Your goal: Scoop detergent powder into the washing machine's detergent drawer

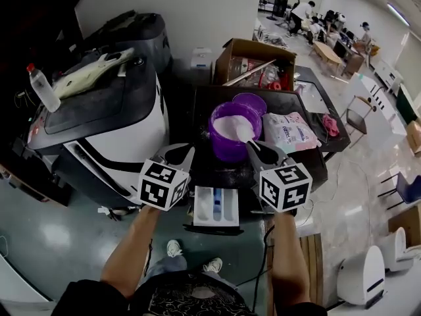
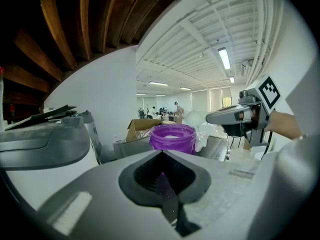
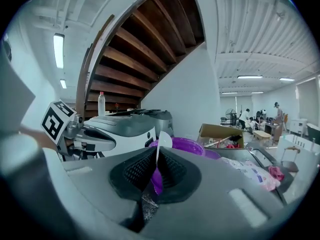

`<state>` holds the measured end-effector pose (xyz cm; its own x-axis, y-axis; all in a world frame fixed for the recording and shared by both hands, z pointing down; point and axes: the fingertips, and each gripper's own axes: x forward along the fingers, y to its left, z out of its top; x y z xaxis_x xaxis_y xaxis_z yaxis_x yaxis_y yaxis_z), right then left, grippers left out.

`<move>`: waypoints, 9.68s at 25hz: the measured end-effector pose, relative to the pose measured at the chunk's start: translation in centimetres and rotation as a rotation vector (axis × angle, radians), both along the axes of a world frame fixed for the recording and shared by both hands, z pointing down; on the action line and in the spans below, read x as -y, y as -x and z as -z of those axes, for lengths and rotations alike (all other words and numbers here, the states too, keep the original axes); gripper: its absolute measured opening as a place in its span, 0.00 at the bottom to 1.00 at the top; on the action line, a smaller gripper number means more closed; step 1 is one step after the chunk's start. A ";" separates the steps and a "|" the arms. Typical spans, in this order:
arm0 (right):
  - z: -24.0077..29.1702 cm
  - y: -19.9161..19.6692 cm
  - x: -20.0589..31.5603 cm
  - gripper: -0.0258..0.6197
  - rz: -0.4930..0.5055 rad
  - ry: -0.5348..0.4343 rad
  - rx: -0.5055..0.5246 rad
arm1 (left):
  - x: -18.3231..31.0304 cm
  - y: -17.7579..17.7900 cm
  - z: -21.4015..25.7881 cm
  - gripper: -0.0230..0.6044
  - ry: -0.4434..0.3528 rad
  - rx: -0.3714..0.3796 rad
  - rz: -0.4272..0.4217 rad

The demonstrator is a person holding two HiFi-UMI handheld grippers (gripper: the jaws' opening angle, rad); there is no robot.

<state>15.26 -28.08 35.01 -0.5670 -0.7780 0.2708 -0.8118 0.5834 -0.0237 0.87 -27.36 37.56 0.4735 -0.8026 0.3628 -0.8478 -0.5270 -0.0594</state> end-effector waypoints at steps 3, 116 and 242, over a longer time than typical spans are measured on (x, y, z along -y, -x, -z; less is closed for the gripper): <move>0.6 0.3 1.1 0.09 0.024 0.009 -0.055 | 0.9 -0.4 0.2 0.04 -0.006 -0.006 -0.026; -10.1 3.8 13.3 0.09 0.145 0.701 -0.785 | 10.7 -1.1 -2.4 0.04 0.015 -0.063 -0.274; -0.4 1.3 9.3 0.09 0.006 0.630 0.990 | 4.9 -3.7 -0.7 0.04 -0.027 -0.049 -0.150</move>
